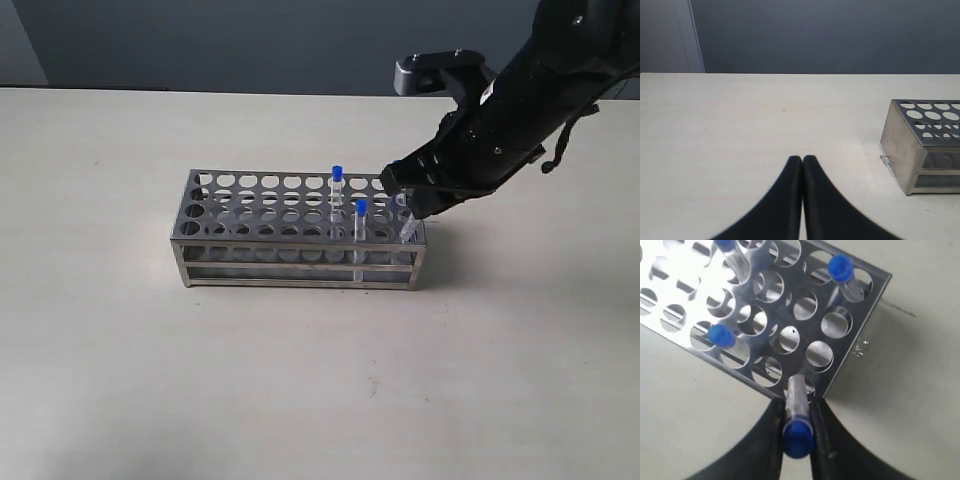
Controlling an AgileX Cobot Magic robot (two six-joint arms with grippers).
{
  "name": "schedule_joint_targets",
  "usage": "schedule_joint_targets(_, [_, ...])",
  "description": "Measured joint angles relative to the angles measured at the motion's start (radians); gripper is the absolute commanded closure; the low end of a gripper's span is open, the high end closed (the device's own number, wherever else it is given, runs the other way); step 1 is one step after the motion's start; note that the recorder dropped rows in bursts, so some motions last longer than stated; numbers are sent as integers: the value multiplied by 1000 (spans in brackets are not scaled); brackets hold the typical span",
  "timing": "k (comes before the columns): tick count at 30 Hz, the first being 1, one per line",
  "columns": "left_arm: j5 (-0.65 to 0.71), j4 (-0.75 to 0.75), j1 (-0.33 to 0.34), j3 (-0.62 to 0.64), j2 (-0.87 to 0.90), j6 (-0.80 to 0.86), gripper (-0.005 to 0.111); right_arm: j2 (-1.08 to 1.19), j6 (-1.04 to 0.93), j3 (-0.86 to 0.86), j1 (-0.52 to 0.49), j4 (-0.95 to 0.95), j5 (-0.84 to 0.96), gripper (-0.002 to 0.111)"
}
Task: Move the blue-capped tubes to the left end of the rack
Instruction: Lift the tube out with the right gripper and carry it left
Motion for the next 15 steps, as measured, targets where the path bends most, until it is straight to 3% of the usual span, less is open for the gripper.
schedule_joint_targets(7, [0, 0, 0, 0, 0, 0, 106, -83, -4, -76, 40, -42, 87, 108])
schedule_joint_targets(15, [0, 0, 0, 0, 0, 0, 106, 10, -19, -401, 170, -92, 183, 109])
